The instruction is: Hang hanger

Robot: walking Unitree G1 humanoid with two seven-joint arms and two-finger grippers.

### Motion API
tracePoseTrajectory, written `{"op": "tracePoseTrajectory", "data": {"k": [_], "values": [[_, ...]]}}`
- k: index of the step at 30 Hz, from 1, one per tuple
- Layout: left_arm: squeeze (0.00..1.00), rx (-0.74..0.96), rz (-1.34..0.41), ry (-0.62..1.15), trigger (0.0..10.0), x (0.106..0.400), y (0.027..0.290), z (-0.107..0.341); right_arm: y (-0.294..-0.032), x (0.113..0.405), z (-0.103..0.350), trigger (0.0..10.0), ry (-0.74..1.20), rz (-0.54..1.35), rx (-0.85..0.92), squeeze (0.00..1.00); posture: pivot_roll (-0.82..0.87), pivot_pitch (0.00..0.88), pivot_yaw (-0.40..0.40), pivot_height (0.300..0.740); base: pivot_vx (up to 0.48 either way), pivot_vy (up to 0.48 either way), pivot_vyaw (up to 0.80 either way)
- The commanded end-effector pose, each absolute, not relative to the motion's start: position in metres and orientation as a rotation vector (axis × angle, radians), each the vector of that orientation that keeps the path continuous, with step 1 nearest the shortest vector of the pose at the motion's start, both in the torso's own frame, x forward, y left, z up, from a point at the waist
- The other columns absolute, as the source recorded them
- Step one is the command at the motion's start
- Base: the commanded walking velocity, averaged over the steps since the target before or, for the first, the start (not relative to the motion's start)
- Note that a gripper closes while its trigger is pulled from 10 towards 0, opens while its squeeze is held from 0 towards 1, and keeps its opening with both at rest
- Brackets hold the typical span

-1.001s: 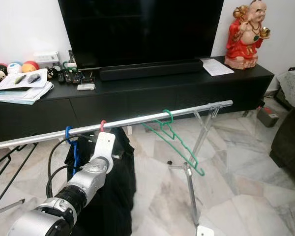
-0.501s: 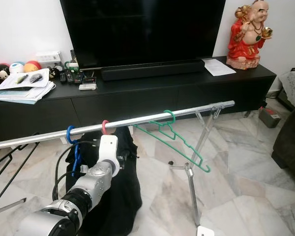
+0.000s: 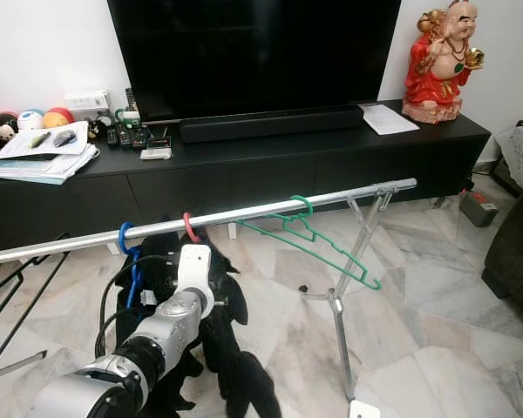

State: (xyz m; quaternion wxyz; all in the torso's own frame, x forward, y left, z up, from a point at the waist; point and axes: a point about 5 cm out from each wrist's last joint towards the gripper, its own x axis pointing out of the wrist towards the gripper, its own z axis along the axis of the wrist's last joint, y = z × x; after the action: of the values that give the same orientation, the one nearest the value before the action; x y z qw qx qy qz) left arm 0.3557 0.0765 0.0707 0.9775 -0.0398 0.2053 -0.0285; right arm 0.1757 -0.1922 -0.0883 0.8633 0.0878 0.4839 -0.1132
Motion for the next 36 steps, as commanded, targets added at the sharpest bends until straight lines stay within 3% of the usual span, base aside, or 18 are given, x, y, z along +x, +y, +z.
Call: {"op": "tracePoseTrajectory", "data": {"k": [1,19,27,34,35,36], "values": [[0.0,-0.059,-0.059,0.409,0.0,0.358,0.077,0.074,-0.191,0.174,-0.089,10.0,1.016,-0.24,0.189,0.0,-0.09,0.0,0.061,0.74,0.0,0.0,0.0],[0.0,0.008,-0.093,0.328,0.0,0.361,0.079,0.081,-0.189,0.173,-0.09,10.0,1.017,-0.243,0.2,0.0,-0.1,0.0,0.07,0.74,0.0,0.0,0.0],[0.0,0.043,-0.101,0.139,0.0,0.364,0.108,0.096,-0.19,0.174,-0.089,10.0,1.014,-0.247,0.198,0.0,-0.08,0.0,0.058,0.74,0.0,0.0,0.0],[0.0,0.126,-0.122,0.098,0.0,0.349,0.139,0.086,-0.193,0.174,-0.089,10.0,1.015,-0.235,0.186,0.0,-0.05,0.0,0.045,0.74,0.0,0.0,0.0],[0.0,0.153,-0.152,0.08,3.1,0.343,0.142,0.084,-0.193,0.174,-0.089,10.0,1.016,-0.233,0.183,0.0,-0.05,0.0,0.042,0.74,0.0,0.0,0.0],[0.0,0.161,-0.168,0.069,4.9,0.34,0.144,0.084,-0.194,0.174,-0.089,10.0,1.016,-0.232,0.181,0.0,-0.04,0.0,0.041,0.74,0.0,0.0,0.0]]}}
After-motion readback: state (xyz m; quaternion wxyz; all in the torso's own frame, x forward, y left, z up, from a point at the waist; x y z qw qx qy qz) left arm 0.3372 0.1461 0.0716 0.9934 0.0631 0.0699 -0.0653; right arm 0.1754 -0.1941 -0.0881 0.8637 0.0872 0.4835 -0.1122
